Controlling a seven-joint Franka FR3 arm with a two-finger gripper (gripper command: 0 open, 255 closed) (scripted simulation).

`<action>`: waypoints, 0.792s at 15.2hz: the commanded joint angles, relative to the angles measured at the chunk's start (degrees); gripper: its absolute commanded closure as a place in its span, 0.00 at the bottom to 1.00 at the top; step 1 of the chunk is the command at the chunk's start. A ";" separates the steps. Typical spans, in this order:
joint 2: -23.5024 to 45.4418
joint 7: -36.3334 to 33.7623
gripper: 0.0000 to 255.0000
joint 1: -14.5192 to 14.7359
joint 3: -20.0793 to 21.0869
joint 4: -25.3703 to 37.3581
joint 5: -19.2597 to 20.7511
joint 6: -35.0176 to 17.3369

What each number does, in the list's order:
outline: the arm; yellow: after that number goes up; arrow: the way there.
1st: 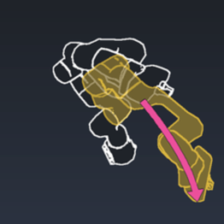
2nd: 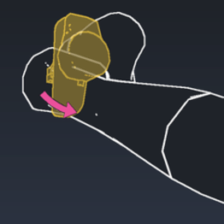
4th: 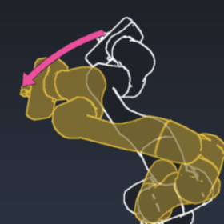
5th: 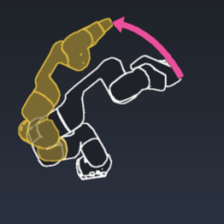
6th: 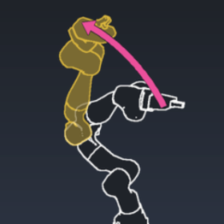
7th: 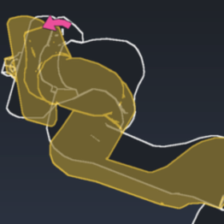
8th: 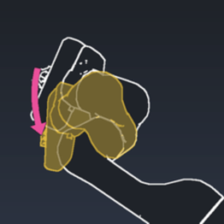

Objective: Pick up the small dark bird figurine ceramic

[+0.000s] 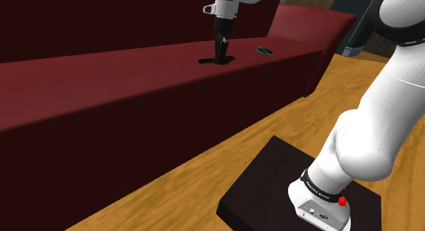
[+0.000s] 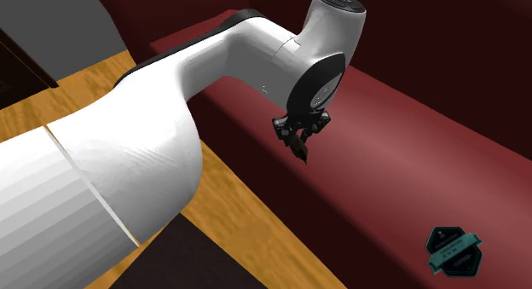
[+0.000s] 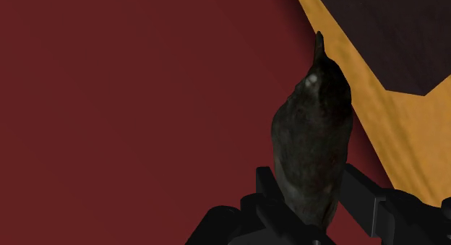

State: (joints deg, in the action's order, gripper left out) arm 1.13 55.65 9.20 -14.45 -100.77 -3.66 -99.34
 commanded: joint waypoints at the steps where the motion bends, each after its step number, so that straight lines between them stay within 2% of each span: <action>1: 0.00 0.00 1.00 0.00 0.00 -0.04 0.00 0.00; 5: 0.12 -0.03 1.00 0.02 0.02 0.12 -0.03 0.05; 12: 0.49 -0.24 1.00 -0.05 -0.04 5.96 -0.08 5.52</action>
State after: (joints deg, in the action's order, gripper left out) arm 1.65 55.39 9.18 -14.46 -95.47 -3.76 -94.53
